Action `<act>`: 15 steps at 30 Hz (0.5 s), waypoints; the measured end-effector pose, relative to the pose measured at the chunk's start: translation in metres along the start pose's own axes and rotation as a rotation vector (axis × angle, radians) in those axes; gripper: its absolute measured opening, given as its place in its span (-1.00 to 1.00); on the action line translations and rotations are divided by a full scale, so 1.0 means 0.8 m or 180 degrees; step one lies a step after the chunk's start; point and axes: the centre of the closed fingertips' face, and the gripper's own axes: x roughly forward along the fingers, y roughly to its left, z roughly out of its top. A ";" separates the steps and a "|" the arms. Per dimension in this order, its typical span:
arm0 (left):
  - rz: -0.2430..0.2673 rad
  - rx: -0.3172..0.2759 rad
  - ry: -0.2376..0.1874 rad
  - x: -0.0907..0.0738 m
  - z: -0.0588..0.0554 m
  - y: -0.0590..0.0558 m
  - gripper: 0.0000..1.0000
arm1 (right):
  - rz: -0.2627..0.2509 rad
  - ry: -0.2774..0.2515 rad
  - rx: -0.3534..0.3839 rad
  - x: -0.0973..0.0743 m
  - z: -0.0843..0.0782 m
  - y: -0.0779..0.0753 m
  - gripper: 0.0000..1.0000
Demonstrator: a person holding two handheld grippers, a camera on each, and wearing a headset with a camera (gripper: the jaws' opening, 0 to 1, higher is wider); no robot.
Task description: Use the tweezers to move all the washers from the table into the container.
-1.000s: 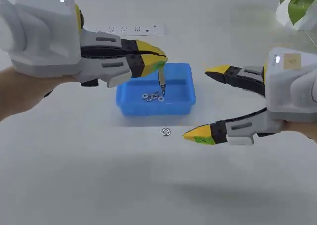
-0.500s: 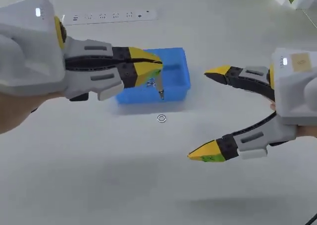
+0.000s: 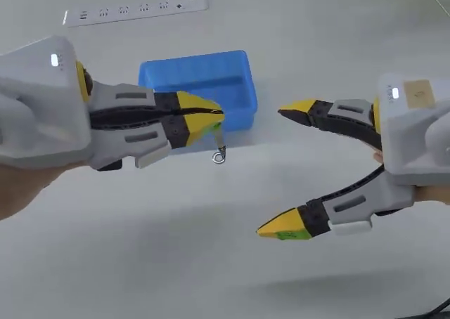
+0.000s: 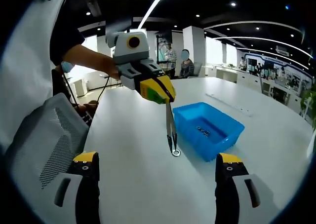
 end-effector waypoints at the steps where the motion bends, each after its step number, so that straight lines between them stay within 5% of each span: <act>1: 0.0009 0.0015 0.0013 0.000 -0.003 0.001 -0.92 | 0.0016 0.0036 -0.0018 0.001 -0.004 0.001 0.96; 15: 0.0041 0.0006 0.0068 0.002 -0.015 0.001 -0.92 | 0.0087 0.0051 0.0055 0.005 -0.006 0.004 0.93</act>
